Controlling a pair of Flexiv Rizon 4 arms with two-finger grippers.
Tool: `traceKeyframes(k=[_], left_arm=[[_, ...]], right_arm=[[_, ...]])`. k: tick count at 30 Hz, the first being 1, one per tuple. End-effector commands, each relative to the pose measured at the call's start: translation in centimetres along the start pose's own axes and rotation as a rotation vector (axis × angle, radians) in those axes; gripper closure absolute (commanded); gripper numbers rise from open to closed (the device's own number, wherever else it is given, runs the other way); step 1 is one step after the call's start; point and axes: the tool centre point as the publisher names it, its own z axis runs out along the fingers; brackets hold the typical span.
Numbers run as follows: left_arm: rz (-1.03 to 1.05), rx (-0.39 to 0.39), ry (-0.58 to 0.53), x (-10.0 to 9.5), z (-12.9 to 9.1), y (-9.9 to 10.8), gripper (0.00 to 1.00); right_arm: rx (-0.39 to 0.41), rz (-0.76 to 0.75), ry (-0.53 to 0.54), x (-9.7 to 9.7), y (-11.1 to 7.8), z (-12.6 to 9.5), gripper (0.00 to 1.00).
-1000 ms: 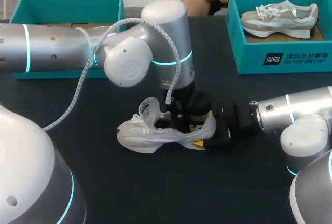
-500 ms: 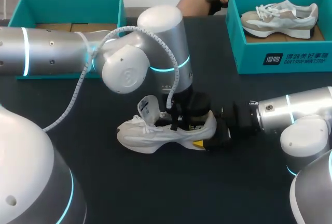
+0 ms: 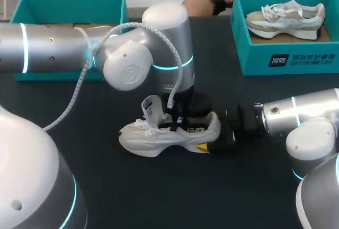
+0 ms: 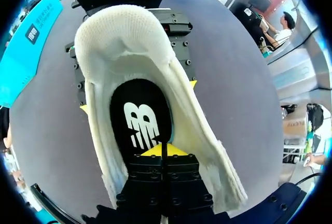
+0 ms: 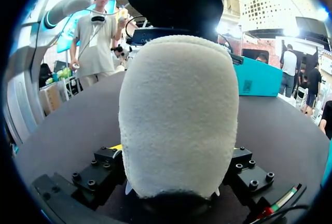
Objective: Take the shoe out of the shoebox, open the shoe tongue, remove and reinsert the insole, then place the shoe into the shoebox
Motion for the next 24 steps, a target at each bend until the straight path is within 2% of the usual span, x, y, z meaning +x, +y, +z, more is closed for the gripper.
traceKeyframes(k=[1,9,13,20,24], left_arm=[[-0.006,-0.003,0.021,0.3,-1.5,1.1,1.00],[-0.021,0.070,0.025,1.9,-3.9,1.7,1.00],[-0.022,0.076,-0.004,2.6,-4.8,1.7,1.00],[-0.026,0.131,-0.013,3.1,-6.7,1.6,1.00],[-0.031,0.153,-0.025,2.7,-7.7,1.3,1.00]], right_arm=[[0.006,0.001,-0.001,0.0,0.0,0.0,1.00],[0.006,0.001,-0.001,0.0,0.0,0.0,1.00],[0.006,0.001,-0.001,0.0,0.0,0.0,1.00],[0.006,0.001,-0.001,0.0,0.0,0.0,1.00],[0.006,0.001,-0.001,0.0,0.0,0.0,1.00]])
